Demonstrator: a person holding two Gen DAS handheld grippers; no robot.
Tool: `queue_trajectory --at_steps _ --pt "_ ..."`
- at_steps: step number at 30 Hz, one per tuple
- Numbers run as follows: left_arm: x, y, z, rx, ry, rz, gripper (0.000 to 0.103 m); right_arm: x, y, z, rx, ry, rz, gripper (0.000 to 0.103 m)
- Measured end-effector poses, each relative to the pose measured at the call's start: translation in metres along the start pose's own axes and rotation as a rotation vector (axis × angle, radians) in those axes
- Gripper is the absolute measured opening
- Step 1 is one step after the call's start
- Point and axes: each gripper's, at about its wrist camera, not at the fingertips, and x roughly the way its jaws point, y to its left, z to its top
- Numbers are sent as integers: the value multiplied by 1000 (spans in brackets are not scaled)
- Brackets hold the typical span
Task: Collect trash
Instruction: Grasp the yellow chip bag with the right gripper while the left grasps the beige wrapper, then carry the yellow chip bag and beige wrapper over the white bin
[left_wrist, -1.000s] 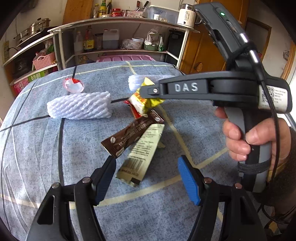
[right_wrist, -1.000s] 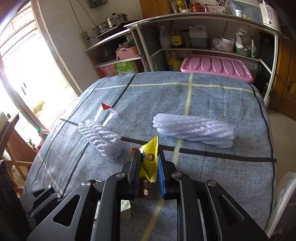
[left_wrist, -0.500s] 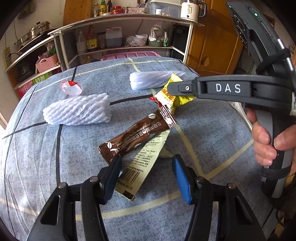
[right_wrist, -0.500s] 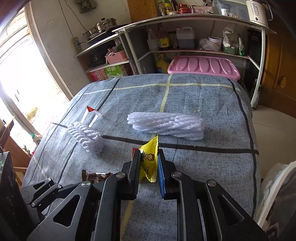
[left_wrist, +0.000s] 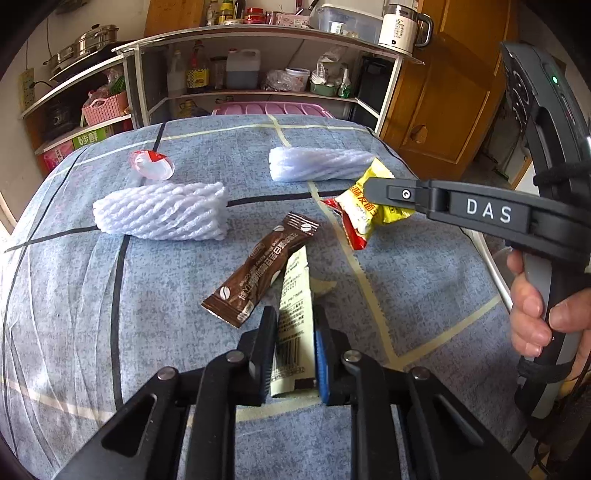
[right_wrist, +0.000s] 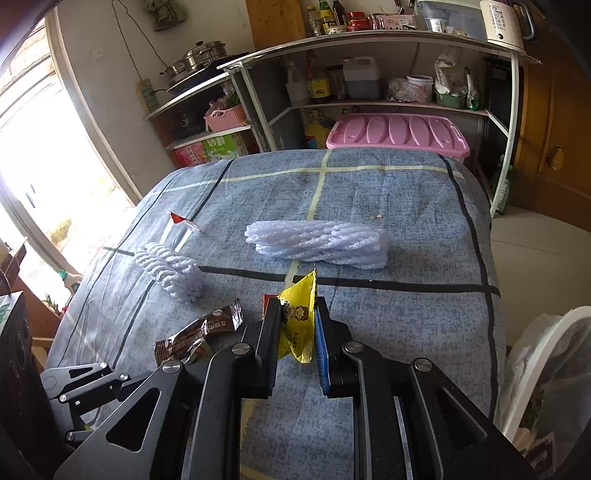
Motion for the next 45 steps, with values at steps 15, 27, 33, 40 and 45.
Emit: queue_trajectory --at_steps 15,27,33,40,45 --pt "-4 -4 -3 -51 -15 34 22 -30 -10 -19 28 -28 -16 18" --pt "13 -15 1 -12 2 98 37 -35 -23 -26 53 -28 -10 18" --pt "7 -13 2 -29 5 93 19 -40 -26 -29 64 -36 -7 18" --pt "-17 -28 5 -42 -37 35 19 -65 -34 -33 74 -79 -12 18" --pt "-34 -50 12 -30 -79 -8 19 -90 -47 -39 92 -110 -42 18"
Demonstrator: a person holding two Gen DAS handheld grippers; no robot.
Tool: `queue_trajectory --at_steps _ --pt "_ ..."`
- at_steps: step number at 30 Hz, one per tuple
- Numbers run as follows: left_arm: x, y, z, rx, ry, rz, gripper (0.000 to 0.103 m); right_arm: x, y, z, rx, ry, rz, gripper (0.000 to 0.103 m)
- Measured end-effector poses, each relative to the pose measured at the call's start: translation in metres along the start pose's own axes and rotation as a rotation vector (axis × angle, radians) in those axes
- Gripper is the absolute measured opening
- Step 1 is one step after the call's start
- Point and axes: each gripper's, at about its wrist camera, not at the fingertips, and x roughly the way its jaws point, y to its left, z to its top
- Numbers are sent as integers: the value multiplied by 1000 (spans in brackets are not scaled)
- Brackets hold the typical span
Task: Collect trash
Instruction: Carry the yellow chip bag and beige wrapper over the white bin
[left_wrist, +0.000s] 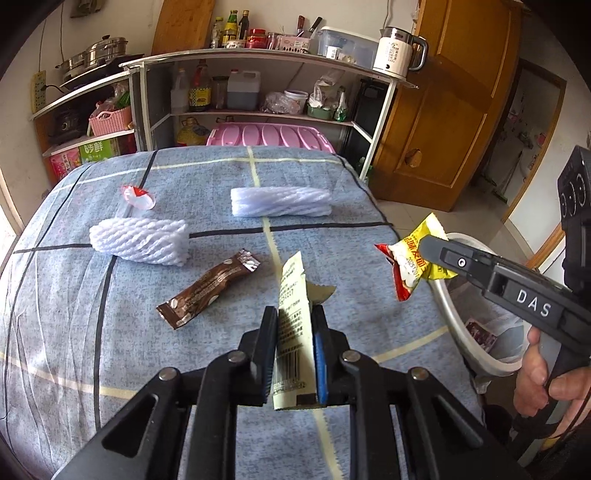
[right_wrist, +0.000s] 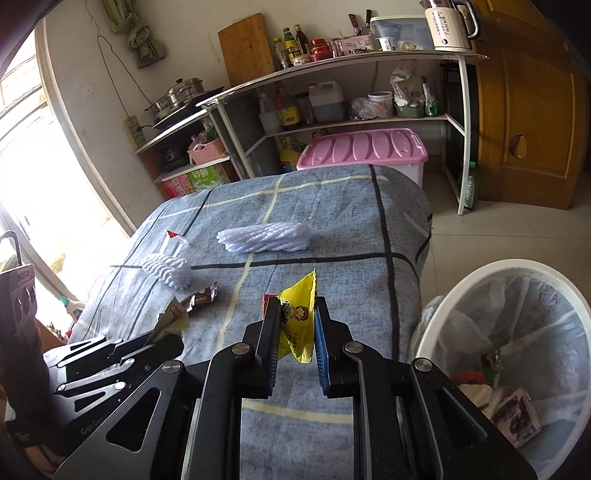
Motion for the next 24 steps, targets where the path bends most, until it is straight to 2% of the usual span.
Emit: queue_trajectory --at_steps 8,14,24 --pt "-8 -55 11 76 -43 -34 19 -44 -36 -7 31 -45 -78 18" --pt "2 -94 12 104 -23 -112 19 -71 -68 -14 61 -68 -157 18" --pt "26 -160 5 179 22 -183 19 -89 -119 -35 108 -52 -291 18"
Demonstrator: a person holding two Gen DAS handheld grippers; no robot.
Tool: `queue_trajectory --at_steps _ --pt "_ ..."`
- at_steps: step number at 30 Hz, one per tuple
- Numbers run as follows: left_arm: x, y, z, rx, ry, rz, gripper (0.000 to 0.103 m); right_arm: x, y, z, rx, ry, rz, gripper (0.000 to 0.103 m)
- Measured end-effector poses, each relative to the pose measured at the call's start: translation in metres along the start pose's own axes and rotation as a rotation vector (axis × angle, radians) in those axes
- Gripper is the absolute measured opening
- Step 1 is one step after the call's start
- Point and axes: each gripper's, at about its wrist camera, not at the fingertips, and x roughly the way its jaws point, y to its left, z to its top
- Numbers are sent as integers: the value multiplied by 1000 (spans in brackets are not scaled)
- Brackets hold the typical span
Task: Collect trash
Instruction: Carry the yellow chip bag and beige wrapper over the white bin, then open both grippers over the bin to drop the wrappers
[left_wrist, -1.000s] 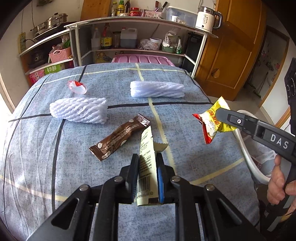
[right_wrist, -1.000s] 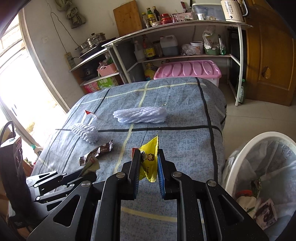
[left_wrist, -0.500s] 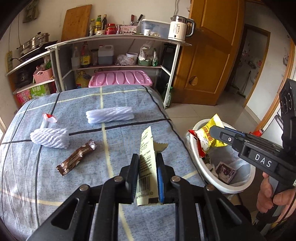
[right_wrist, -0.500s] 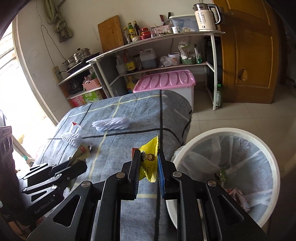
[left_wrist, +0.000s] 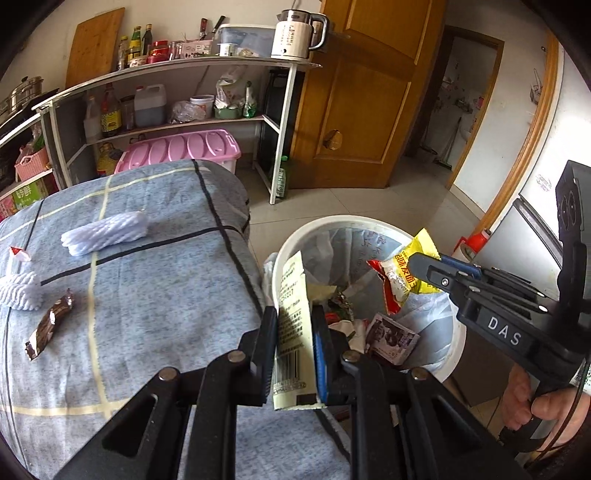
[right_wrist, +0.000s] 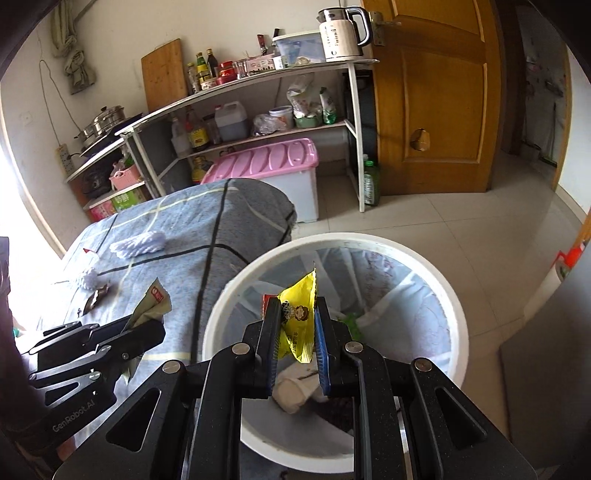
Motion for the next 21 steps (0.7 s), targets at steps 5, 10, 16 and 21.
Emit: queue_trajectory --at_steps 5,10,16,21 --pt "15 -23 2 24 19 -25 19 6 -23 -9 24 24 -37 18" --pt "29 -38 3 41 47 -39 19 13 -38 -14 25 47 -76 18" --pt "39 -48 1 55 68 -38 19 23 -49 -18 28 73 -92 18" --pt "42 -48 2 52 71 -35 42 29 -53 -20 42 90 -90 20"
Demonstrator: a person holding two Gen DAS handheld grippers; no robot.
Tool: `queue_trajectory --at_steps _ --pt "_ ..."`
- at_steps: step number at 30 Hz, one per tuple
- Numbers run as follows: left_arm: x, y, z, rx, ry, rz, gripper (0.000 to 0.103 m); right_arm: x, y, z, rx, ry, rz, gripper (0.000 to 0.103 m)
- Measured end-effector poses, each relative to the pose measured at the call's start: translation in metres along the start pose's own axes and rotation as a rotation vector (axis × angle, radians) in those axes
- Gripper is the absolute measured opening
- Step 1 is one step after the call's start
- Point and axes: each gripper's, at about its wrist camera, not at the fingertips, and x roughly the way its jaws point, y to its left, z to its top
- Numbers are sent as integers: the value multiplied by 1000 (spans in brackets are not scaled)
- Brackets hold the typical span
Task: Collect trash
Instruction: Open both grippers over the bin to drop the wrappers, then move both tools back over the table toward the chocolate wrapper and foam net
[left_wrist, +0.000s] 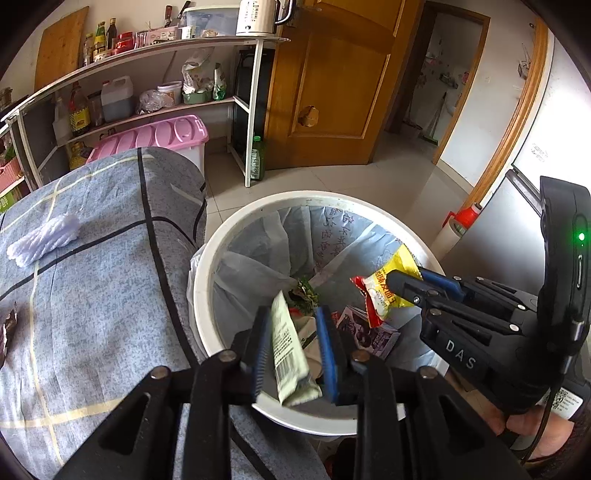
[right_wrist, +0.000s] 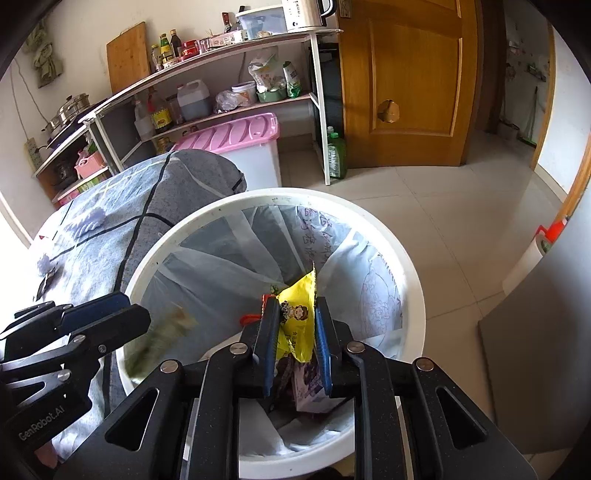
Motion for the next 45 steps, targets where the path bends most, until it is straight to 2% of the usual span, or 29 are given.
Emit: queue_trajectory --at_steps 2,6,13,23,39,45 --pt "-2 1 0 -4 -9 5 50 0 0 -1 5 -2 -7 21" --pt "-7 6 0 -9 -19 11 53 -2 2 -1 7 -5 -3 36" --pt "-24 22 -6 -32 -45 29 59 -11 10 -1 17 -18 13 37" --pt "-59 78 -21 -135 -93 83 63 -17 52 2 -34 -42 73 40" --pt "-97 179 -61 -276 -104 265 64 -1 137 2 -145 -13 185 42" --pt "-104 219 -73 -316 -104 309 64 9 167 2 -192 2 214 42"
